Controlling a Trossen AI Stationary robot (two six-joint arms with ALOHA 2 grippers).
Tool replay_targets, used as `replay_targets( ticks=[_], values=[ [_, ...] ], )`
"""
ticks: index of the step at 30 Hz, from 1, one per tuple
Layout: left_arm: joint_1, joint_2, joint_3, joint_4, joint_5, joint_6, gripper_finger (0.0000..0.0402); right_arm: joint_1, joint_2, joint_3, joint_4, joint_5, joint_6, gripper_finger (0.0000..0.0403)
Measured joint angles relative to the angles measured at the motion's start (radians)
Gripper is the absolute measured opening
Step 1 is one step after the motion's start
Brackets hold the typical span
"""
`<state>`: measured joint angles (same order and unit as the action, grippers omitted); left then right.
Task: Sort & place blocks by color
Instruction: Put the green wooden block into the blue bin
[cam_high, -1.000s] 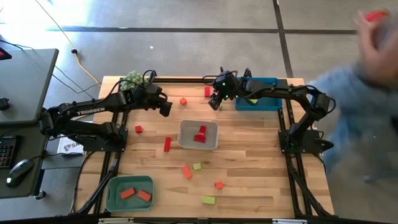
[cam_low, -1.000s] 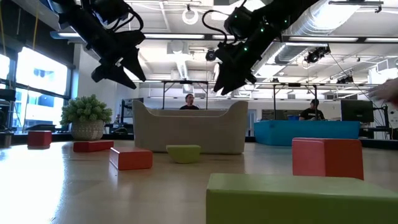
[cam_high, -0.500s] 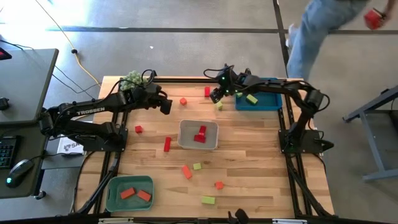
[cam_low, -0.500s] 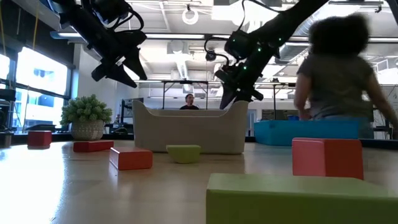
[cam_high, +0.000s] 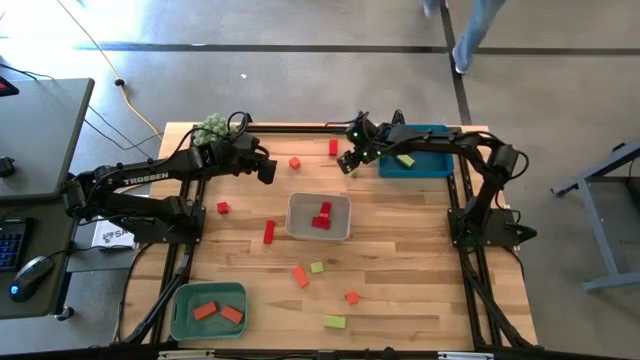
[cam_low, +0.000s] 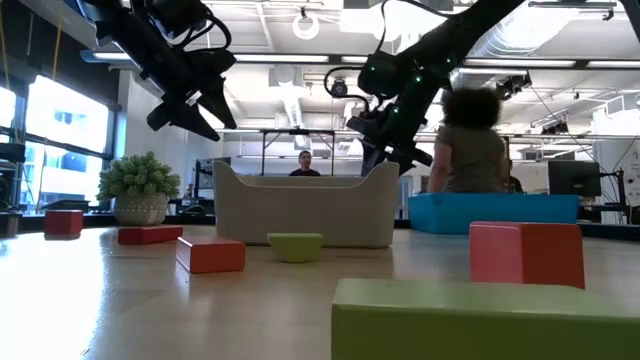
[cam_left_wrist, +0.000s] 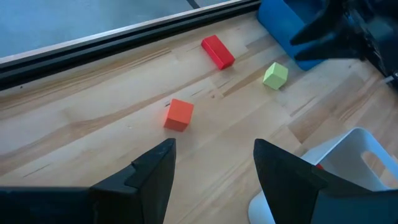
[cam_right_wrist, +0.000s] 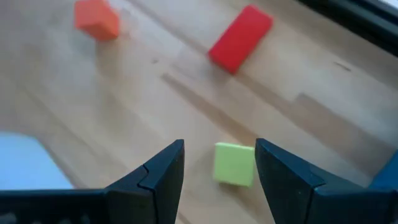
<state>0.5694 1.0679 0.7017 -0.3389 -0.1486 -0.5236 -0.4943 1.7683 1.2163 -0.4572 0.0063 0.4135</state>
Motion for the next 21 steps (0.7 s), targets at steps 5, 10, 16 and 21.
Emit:
replay_targets(
  ticks=[5,10,16,21],
  values=[
    [0.000,0.000,0.000,0.000,0.000,0.002,0.0207,0.021,0.001,0.043,-0.057,0.001,-0.060,0.0184],
    [0.000,0.000,0.000,0.000,-0.001,0.002,0.0207,0.011,0.001,0.152,-0.142,0.050,-0.138,0.0184],
    [0.000,0.000,0.000,0.000,-0.001,0.002,0.0207,0.004,0.044,0.267,-0.248,0.045,-0.204,0.0184],
    [0.000,0.000,0.000,-0.001,0.000,0.002,0.0207,0.011,0.123,0.307,-0.331,0.005,-0.242,0.0184]
  ],
)
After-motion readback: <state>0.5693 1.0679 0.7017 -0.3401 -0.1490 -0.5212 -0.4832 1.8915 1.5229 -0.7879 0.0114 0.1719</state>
